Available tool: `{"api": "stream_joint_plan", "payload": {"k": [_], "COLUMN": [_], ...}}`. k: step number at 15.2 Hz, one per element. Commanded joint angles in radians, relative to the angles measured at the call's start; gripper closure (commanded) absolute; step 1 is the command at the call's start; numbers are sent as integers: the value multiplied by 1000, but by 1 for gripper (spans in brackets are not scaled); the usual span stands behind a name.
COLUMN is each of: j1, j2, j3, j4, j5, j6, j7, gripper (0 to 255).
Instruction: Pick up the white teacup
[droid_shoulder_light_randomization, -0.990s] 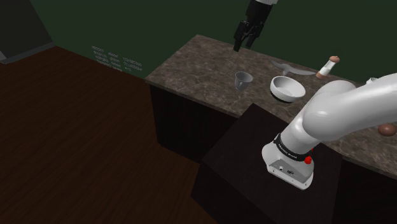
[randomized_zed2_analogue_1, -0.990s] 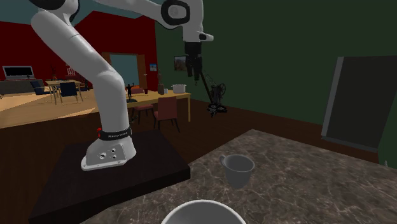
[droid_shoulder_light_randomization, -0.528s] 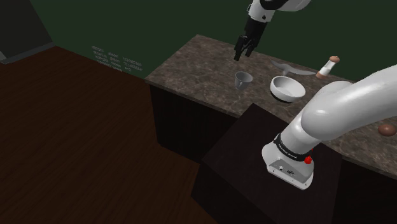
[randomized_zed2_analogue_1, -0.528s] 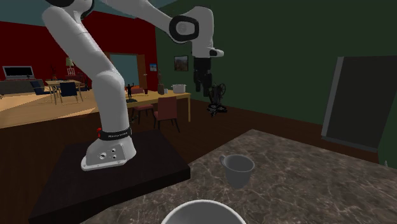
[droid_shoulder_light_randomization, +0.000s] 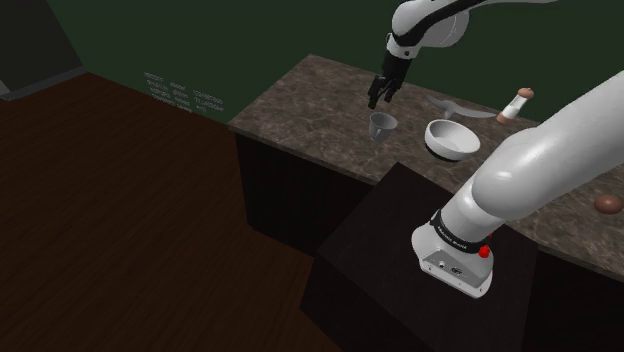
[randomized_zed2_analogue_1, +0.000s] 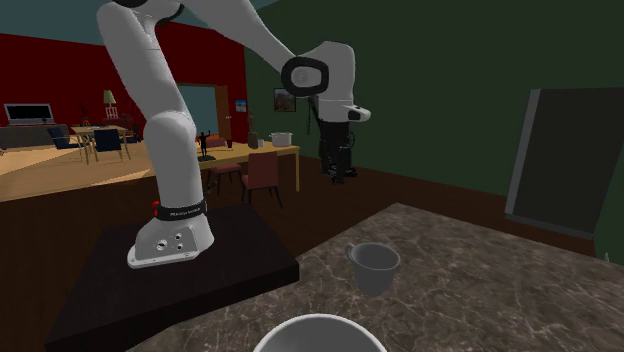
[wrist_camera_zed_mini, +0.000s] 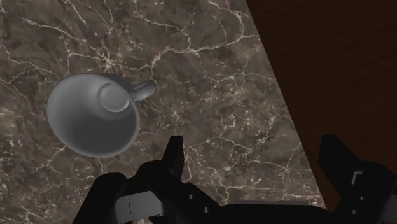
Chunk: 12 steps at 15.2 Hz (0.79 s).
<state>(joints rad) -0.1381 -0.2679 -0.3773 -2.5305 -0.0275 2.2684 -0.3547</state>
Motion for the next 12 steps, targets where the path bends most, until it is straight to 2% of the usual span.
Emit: {"api": "stream_joint_plan", "payload": {"k": [1,7,12], "j1": [-5,-19,-76], "j2": [64,298,502], "j3": [-28,-91,-85], "j4": [8,84,184], "j5": [13,128,269], "j6": [53,184,255], "j7": [-42,-205,-357], "gripper": [0,0,0]}}
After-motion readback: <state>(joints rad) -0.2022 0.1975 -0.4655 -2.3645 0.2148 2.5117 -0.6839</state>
